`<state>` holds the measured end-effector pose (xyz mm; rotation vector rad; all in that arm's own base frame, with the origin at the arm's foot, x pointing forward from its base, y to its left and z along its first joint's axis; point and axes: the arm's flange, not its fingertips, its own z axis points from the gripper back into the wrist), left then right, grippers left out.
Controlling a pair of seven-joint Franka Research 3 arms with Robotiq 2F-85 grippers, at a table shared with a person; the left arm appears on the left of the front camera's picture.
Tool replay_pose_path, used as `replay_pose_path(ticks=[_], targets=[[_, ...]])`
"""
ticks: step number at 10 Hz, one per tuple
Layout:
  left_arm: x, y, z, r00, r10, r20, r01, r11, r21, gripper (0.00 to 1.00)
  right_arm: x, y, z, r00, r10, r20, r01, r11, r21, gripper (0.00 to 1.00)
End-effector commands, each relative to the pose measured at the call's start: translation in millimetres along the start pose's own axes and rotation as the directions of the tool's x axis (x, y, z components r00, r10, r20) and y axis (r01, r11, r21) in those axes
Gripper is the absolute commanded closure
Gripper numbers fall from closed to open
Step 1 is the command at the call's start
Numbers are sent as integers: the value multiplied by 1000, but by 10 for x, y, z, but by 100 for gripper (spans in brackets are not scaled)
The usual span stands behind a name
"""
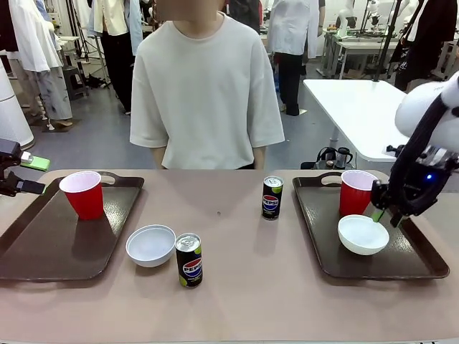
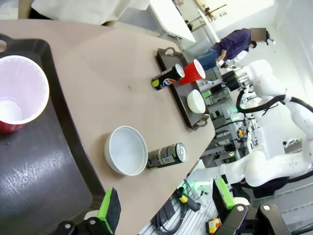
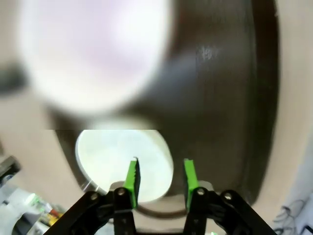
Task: Prepare tableware on both trays.
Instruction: Pick up a Picnic Bowl from the table and place it on a Handle tray.
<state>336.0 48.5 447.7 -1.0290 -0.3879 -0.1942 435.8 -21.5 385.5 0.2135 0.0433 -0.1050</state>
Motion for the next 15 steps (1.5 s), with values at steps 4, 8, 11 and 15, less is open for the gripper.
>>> replay_pose_path(ticks=[4, 8, 11, 15], targets=[[5, 11, -12, 1000, -15, 15, 15, 1000, -17, 0, -327, 168, 872, 981, 185, -58, -137, 872, 470, 0], [5, 11, -12, 1000, -15, 15, 15, 1000, -17, 0, -696, 79, 1178, 985, 31, 173, -159, 566, 809, 17], [5, 11, -12, 1000, -15, 15, 15, 1000, -17, 0, -616, 49, 1299, 990, 21, 140, -126, 583, 803, 17], [5, 11, -12, 1000, -15, 15, 15, 1000, -17, 0, -616, 49, 1299, 990, 21, 140, -126, 583, 803, 17]])
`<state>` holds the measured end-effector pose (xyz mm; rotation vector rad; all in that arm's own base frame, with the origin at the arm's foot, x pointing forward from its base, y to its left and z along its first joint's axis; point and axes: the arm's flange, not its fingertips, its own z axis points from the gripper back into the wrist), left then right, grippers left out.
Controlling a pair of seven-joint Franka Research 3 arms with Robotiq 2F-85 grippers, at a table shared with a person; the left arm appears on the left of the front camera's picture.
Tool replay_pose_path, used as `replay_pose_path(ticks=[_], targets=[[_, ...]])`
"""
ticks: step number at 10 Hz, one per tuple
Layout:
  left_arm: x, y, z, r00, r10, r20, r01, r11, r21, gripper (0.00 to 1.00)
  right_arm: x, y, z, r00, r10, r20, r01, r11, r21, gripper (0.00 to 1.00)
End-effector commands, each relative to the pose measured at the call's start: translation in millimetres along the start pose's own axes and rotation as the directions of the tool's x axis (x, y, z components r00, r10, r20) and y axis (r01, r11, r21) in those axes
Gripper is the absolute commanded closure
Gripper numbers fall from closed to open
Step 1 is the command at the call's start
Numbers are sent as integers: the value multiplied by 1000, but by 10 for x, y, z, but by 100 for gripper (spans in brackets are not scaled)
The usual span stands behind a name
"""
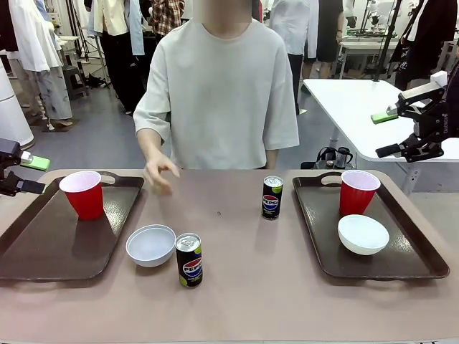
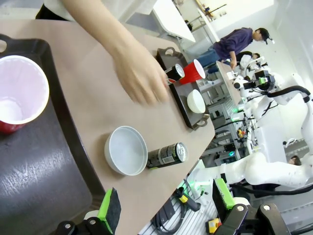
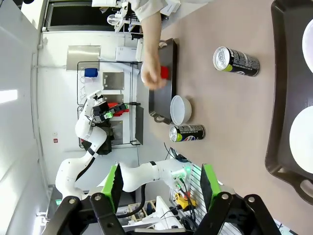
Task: Prepare tableware on both trays.
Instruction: Pick up a Picnic Bowl from the table and place it on a Handle tray.
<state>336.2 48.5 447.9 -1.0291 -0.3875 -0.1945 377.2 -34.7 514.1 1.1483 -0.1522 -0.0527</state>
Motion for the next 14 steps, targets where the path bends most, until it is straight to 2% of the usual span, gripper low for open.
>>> replay_pose_path(ticks=[1, 4, 5, 7, 9, 11, 12, 13, 14], targets=[[2, 12, -13, 1000, -15, 16, 15, 1000, -17, 0, 28, 8, 40, 1000, 0, -13, 0, 1000, 3, 17], [0, 0, 0, 1000, 0, 0, 0, 1000, 0, 0, 28, 8, 40, 1000, 0, -13, 0, 1000, 3, 17], [25, -376, -158, 998, -51, -48, 57, 992, 113, 0, 28, 8, 40, 1000, 0, -13, 0, 1000, 3, 17], [163, -801, -483, 983, -109, -146, 142, 959, 245, 0, 28, 8, 40, 1000, 0, -13, 0, 1000, 3, 17], [144, -866, -718, 975, -87, -203, 158, 916, 368, 0, 28, 8, 40, 1000, 0, -13, 0, 1000, 3, 17], [72, -944, -846, 935, -92, -341, 259, 835, 485, 0, 28, 8, 40, 1000, 0, -13, 0, 1000, 3, 17], [132, -963, -782, 970, -122, -212, 194, 912, 361, 0, 28, 8, 40, 1000, 0, -13, 0, 1000, 3, 17], [132, -963, -782, 970, -122, -212, 194, 912, 361, 0, 28, 8, 40, 1000, 0, -13, 0, 1000, 3, 17], [101, -963, -860, 954, -115, -276, 228, 876, 426, 0, 28, 8, 40, 1000, 0, -13, 0, 1000, 3, 17]])
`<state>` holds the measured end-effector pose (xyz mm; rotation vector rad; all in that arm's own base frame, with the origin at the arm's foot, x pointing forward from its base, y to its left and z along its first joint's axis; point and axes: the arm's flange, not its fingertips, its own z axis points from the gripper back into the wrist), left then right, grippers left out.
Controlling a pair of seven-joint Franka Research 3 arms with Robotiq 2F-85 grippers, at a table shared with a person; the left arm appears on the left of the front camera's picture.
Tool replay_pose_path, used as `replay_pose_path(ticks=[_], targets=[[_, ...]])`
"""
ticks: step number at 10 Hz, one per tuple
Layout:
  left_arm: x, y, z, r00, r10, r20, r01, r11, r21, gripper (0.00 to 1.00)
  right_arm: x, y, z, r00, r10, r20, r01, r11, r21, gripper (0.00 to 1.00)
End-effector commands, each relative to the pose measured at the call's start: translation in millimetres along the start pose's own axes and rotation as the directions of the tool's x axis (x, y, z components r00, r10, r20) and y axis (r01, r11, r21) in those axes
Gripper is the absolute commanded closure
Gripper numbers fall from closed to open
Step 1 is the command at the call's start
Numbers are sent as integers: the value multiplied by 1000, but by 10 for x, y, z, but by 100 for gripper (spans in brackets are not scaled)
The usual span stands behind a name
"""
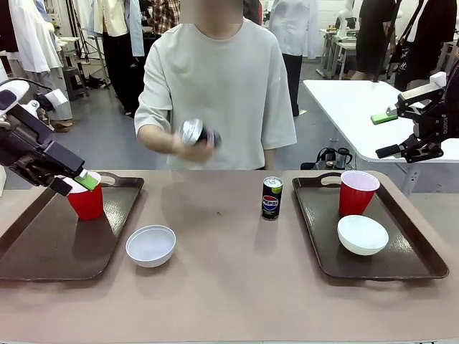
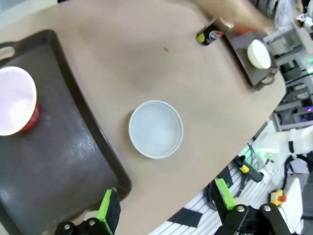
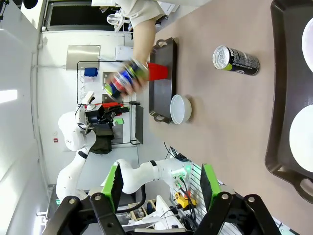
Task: Prepare tableware on both trays.
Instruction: Pick up a Picnic Bowl from the table and place it on a Handle tray.
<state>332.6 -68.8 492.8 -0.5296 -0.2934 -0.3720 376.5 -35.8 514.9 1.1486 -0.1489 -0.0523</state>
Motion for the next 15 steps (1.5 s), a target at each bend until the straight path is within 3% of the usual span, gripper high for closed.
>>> replay_pose_path(ticks=[1, 2, 4, 7, 8, 10, 15], targets=[[-363, 23, 192, 998, -19, -63, 20, 1000, 21, 0, 32, 5, 26, 1000, 1, -10, -1, 1000, 3, 17], [-670, 78, 430, 996, -25, -87, 26, 999, 18, 0, 32, 5, 26, 1000, 1, -10, -1, 1000, 3, 17], [-813, 179, 428, 993, 1, -116, 5, 999, 50, 0, 32, 5, 26, 1000, 1, -10, -1, 1000, 3, 17], [-696, 268, 337, 998, 25, -63, -23, 1000, 21, 0, 32, 5, 26, 1000, 1, -10, -1, 1000, 3, 17], [-547, 249, 626, 993, -13, -115, 16, 1000, 20, 0, 32, 5, 26, 1000, 1, -10, -1, 1000, 3, 17], [-547, 249, 626, 993, -13, -115, 16, 1000, 20, 0, 32, 5, 26, 1000, 1, -10, -1, 1000, 3, 17], [-275, 138, 306, 992, -50, -120, 60, 995, 79, 0, 32, 5, 26, 1000, 1, -10, -1, 1000, 3, 17]])
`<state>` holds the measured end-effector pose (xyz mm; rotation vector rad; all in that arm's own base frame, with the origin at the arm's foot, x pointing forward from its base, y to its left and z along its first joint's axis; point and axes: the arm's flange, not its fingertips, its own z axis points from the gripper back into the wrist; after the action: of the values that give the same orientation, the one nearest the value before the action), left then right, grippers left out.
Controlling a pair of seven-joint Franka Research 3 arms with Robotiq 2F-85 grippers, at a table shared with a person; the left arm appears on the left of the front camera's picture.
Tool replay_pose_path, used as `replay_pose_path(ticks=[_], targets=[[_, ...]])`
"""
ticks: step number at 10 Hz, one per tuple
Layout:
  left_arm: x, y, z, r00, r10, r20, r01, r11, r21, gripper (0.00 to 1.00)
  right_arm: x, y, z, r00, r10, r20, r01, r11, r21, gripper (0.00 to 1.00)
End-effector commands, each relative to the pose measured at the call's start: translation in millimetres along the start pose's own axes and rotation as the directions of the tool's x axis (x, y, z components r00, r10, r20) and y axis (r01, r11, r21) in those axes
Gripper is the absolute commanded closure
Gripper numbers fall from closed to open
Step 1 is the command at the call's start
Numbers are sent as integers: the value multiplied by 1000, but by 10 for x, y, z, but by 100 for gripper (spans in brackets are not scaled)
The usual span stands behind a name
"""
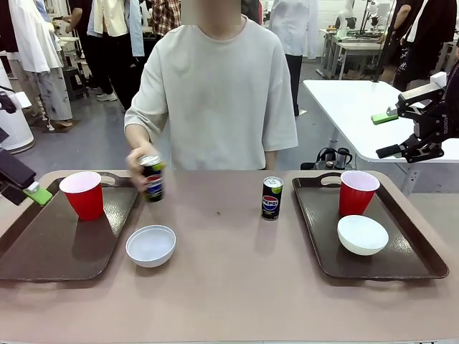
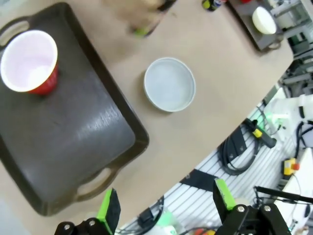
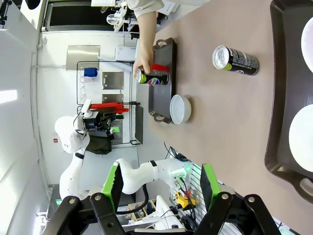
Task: Prepare tableware on both trays.
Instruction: Pick up a Picnic Bowl from the table and place it on a Handle tray.
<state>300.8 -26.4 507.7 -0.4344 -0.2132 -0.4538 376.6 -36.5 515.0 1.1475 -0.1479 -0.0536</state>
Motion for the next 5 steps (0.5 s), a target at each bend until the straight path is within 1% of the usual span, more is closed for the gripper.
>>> replay_pose_path(ticks=[1, 3, 4, 5], targets=[[-4, -16, -63, 999, 4, -53, -3, 1000, 25, 0, 30, 7, 20, 1000, 3, -10, -3, 1000, 4, 17], [-339, 9, 72, 994, -6, -106, 10, 999, 46, 0, 30, 7, 20, 1000, 3, -10, -3, 1000, 4, 17], [-397, 2, 30, 992, -12, -127, 19, 998, 57, 0, 30, 7, 20, 1000, 3, -10, -3, 1000, 4, 17], [-378, -18, -7, 991, -17, -136, 26, 998, 64, 0, 30, 7, 20, 1000, 3, -10, -3, 1000, 4, 17]])
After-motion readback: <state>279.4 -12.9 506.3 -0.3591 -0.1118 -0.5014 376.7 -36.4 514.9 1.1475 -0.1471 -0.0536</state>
